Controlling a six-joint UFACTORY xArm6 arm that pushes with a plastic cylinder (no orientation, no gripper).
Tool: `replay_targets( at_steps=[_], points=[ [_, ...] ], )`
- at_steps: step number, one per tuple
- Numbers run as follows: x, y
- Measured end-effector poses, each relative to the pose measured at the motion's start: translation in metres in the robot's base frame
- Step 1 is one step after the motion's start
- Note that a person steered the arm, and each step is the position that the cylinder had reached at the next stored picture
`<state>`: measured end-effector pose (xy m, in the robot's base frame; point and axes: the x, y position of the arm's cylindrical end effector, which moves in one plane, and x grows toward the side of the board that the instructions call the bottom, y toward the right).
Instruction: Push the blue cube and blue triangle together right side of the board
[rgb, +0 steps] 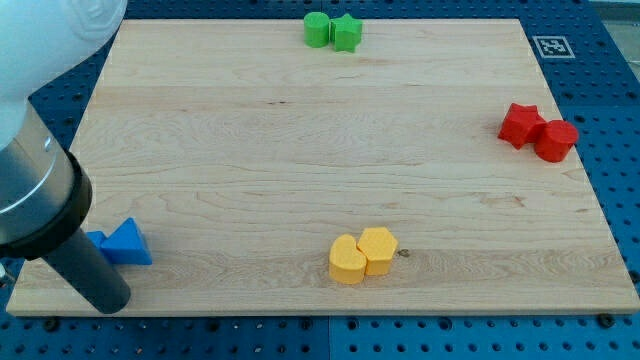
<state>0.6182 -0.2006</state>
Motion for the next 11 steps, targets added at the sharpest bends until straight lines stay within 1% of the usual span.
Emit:
replay_targets(
  at_steps=[1, 2, 3, 4, 8, 9, 10, 11],
  points=[
    [0.000, -0.023],
    [-0.001, -0.062],
    [-0.001, -0.068],
    [-0.027, -0.075],
    [-0.041, -0.068],
    [-0.050, -0.045],
    [-0.050, -0.036],
    [-0.033, -0.058]
  ],
)
